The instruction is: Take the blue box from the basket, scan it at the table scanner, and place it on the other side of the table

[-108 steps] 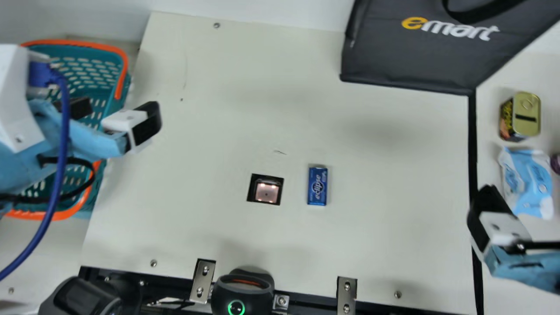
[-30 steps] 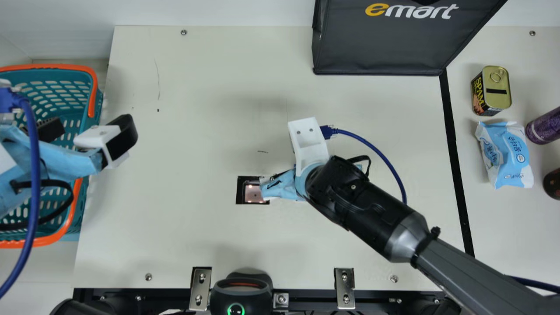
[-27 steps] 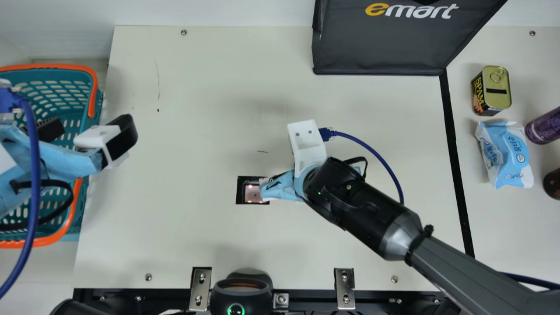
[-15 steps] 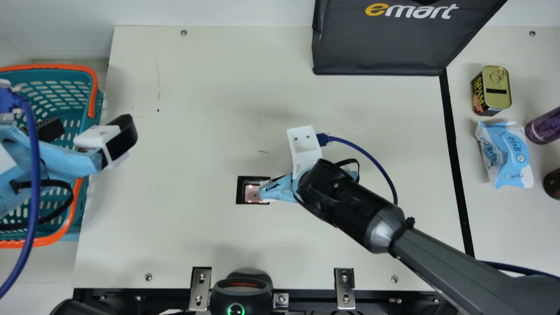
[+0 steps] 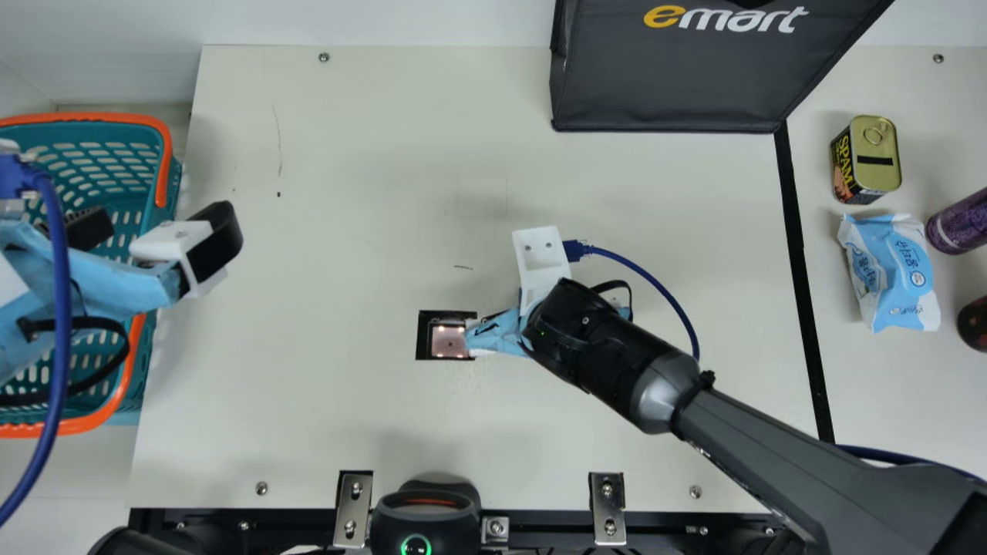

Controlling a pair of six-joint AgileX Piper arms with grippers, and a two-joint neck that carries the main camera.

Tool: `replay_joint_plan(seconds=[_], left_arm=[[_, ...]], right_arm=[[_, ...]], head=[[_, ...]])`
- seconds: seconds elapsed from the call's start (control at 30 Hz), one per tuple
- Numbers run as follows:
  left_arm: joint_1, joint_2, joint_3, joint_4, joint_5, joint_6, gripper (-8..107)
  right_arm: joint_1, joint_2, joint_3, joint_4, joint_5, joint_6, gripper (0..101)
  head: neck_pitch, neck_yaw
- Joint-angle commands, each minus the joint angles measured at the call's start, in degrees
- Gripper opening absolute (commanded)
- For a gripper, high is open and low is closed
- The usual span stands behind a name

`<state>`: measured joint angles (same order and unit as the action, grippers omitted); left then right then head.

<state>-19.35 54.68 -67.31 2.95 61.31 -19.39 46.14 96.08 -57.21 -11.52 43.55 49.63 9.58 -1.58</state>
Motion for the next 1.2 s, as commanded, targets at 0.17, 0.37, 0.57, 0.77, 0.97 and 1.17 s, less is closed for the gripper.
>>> replay_joint_plan(seconds=[0.17, 0.37, 0.57, 0.77, 0.97, 1.17], left_arm=[[0.0, 0.0, 0.0, 0.0, 0.0, 0.0, 90], [0.0, 0.0, 0.0, 0.0, 0.0, 0.0, 90], [0.0, 0.0, 0.0, 0.0, 0.0, 0.0, 90], [0.0, 0.0, 0.0, 0.0, 0.0, 0.0, 90], [0.0, 0.0, 0.0, 0.0, 0.0, 0.0, 90], [0.0, 0.0, 0.0, 0.0, 0.0, 0.0, 90]], right_arm=[[-0.54, 0.47, 0.16, 0.83, -0.42, -0.39, 95], [-0.75, 0.61, 0.07, 0.73, -0.18, 0.12, 68], [-0.69, 0.69, -0.05, 0.12, 0.29, 0.95, 28], [-0.5, 0.59, -0.16, -0.37, 0.77, 1.61, 0], [-0.25, -0.31, -0.6, -0.84, 1.84, 2.09, 0], [-0.1, -2.11, -1.51, -1.04, 3.44, 2.0, 0]], head=[[-1.66, 0.0], [-1.66, 0.0], [-1.66, 0.0], [-1.66, 0.0], [-1.66, 0.0], [-1.66, 0.0]])
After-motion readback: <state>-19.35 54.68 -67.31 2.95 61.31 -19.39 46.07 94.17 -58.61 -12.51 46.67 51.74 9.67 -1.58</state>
